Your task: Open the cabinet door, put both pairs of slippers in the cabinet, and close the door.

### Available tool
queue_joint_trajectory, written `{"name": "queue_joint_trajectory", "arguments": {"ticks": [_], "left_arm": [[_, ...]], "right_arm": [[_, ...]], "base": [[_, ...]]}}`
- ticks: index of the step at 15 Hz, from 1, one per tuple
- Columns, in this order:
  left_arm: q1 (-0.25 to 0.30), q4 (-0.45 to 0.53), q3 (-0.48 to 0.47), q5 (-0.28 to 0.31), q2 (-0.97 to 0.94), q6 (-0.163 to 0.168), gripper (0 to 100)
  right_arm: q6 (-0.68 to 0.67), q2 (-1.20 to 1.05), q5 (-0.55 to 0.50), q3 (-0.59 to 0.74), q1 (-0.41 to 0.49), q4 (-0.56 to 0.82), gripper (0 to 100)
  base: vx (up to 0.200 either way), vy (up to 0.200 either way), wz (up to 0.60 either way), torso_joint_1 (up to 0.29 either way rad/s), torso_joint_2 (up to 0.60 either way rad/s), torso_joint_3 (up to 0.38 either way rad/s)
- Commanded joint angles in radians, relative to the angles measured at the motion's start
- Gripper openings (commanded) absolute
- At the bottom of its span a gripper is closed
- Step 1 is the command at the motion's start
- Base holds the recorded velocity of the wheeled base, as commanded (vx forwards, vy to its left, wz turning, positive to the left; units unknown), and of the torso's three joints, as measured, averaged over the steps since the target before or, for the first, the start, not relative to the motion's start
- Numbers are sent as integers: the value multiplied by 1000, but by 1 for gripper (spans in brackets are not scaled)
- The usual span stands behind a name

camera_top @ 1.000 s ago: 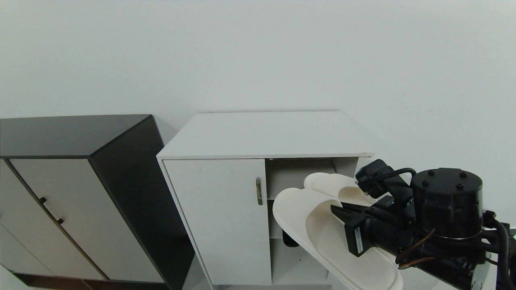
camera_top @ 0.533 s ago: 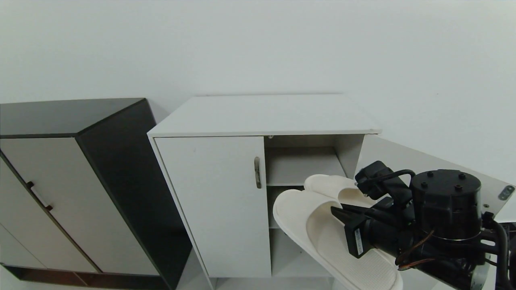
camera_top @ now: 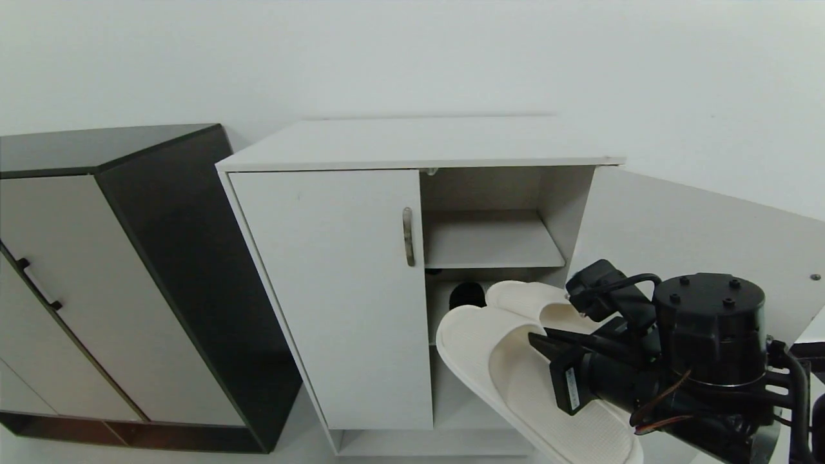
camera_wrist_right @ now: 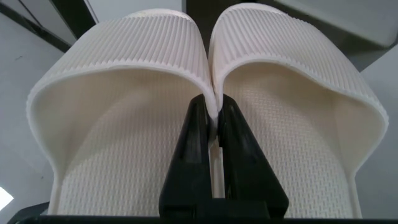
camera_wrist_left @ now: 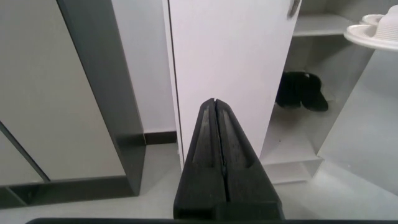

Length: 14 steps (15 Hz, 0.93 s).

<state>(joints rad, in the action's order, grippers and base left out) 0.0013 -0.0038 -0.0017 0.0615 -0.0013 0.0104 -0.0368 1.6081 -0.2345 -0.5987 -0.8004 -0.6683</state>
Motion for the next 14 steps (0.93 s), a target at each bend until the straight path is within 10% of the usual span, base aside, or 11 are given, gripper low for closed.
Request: {"name": "queue_joint_trajectory", "arguments": {"ticks": [1,14], "left_arm": [[0,-1,0,0,1,0,0],[0,-1,0,0,1,0,0]], "right_arm": [[0,4,0,-1,0,-1,0],[3,35,-13,-6,0,-11,0]], "base": [[0,0,0,-119,452,339],[0,0,0,-38,251,211]]}}
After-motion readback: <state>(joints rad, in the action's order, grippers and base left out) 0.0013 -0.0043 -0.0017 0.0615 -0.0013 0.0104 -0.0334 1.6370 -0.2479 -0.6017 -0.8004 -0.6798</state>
